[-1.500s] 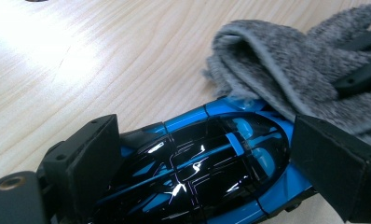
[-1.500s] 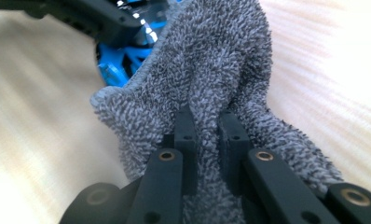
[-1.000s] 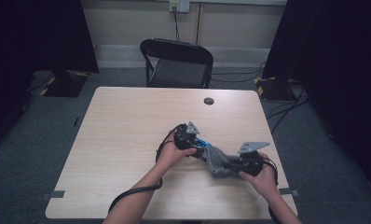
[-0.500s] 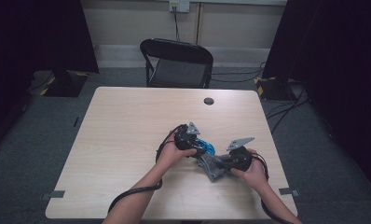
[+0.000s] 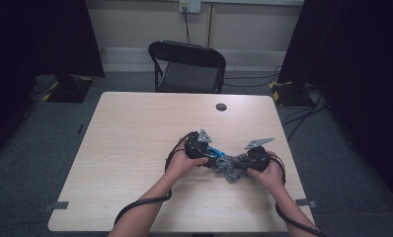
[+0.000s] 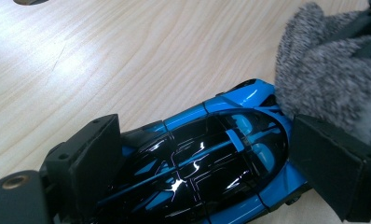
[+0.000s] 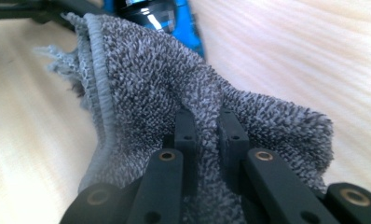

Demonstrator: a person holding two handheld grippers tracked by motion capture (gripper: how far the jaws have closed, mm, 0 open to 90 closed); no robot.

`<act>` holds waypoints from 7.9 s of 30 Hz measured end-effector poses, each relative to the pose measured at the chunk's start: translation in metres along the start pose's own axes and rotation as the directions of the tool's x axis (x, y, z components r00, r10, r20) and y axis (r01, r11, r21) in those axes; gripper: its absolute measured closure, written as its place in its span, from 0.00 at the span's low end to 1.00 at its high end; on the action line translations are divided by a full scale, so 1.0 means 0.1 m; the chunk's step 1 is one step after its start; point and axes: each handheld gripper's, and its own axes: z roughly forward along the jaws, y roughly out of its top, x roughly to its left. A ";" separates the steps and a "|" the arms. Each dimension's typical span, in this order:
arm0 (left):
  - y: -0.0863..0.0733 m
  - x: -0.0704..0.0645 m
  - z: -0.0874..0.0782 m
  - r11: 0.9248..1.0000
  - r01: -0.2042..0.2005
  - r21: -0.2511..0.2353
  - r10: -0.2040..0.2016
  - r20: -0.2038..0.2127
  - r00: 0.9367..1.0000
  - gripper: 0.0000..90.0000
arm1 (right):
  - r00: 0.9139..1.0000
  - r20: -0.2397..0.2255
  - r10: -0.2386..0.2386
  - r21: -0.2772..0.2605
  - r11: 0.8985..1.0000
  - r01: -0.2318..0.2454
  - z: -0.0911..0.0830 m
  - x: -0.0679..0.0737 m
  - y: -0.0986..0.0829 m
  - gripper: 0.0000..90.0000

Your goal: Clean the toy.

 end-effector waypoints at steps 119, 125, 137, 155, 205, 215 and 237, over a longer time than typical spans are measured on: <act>-0.03 -0.01 -0.01 1.000 0.003 -0.021 -0.004 -0.011 1.000 0.11 | 0.999 0.036 -0.025 -0.040 0.999 0.026 0.01 0.07 -0.07 0.90; -0.03 -0.02 -0.01 1.000 0.003 -0.021 -0.003 -0.013 1.000 0.11 | 0.999 0.042 -0.015 -0.042 0.999 0.017 0.01 0.04 -0.06 0.90; -0.03 -0.02 -0.01 1.000 0.001 -0.018 -0.001 -0.013 1.000 0.11 | 0.998 0.068 0.004 -0.044 0.999 -0.001 0.02 -0.03 -0.04 0.90; -0.02 -0.02 -0.01 1.000 0.002 -0.013 -0.002 -0.014 1.000 0.11 | 0.993 0.113 0.025 -0.035 0.999 -0.021 0.06 -0.16 0.06 0.90; -0.02 -0.01 -0.02 1.000 -0.007 -0.012 0.007 0.000 1.000 0.12 | 0.992 0.127 0.011 -0.186 0.982 0.013 -0.46 -0.02 0.06 0.89; -0.02 0.00 -0.01 1.000 -0.007 -0.011 0.007 0.001 1.000 0.12 | 0.997 0.046 -0.066 -0.141 0.987 0.072 -0.44 0.30 -0.18 0.89; -0.04 -0.03 -0.01 1.000 -0.013 -0.026 0.013 0.006 1.000 0.12 | 0.991 0.011 -0.131 -0.030 0.991 0.131 -0.01 0.48 -0.17 0.89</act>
